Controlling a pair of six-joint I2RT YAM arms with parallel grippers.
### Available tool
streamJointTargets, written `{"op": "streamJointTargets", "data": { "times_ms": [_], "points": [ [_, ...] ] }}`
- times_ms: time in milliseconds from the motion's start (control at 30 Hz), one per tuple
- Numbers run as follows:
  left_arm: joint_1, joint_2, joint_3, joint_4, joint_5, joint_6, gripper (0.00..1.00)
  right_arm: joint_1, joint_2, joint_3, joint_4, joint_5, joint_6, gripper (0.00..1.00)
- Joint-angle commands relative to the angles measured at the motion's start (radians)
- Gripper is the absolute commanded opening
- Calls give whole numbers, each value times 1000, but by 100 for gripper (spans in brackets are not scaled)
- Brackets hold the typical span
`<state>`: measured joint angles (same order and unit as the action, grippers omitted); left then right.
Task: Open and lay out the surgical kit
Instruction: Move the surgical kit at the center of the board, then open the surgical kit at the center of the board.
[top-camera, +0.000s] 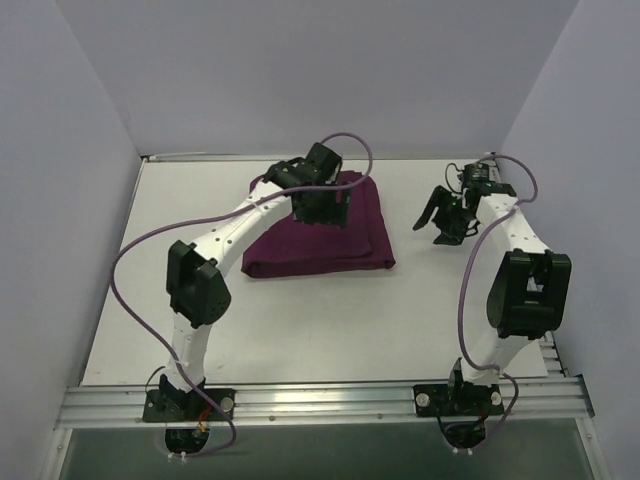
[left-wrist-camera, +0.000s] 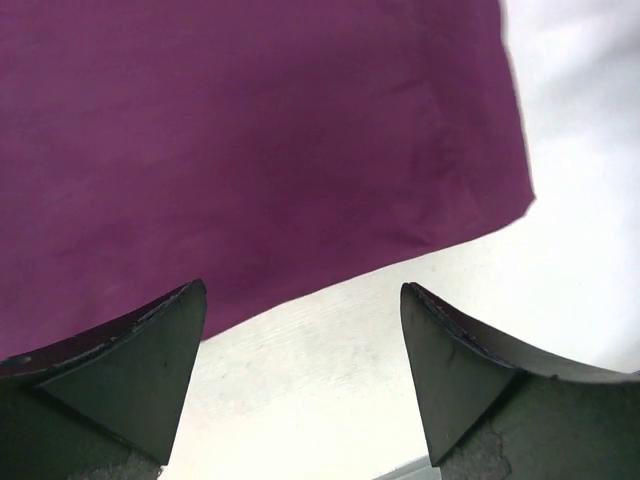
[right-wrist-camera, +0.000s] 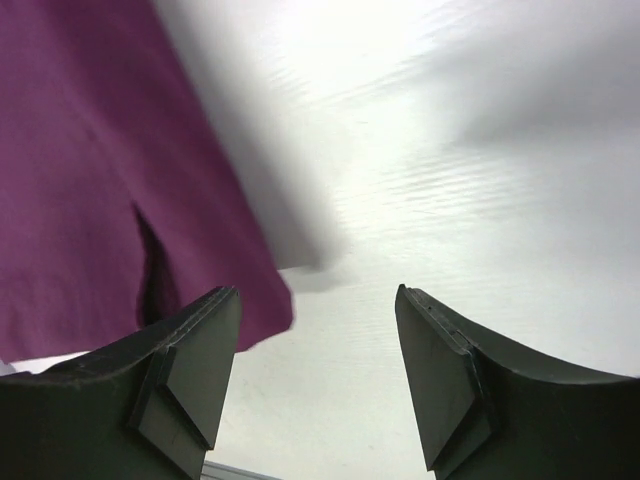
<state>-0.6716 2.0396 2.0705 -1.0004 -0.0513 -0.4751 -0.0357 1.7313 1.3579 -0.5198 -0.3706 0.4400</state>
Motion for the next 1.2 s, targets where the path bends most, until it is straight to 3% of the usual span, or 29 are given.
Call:
{"op": "streamJointTargets", "data": {
  "times_ms": [0,300,500,833,1067,1167],
  "points": [
    [-66,62,120,56,7,82,86,-66,-94,-66,-10,-77,29,64],
    [-183,215,252,56,-25,124,84,-105,-193,-175,17,-93,46,64],
    [-210,323,379,-53,-124,109,77,-104,-219,-195,18,-85,43,63],
    [-217,355,369,-56,-136,108,69,-105,-213,-204,18,-83,36,63],
    [-221,353,341,-41,-84,104,57,-105,-203,-197,18,-83,32,63],
    [-220,355,341,-35,-65,105,47,-105,-203,-197,18,-80,32,63]
  ]
}}
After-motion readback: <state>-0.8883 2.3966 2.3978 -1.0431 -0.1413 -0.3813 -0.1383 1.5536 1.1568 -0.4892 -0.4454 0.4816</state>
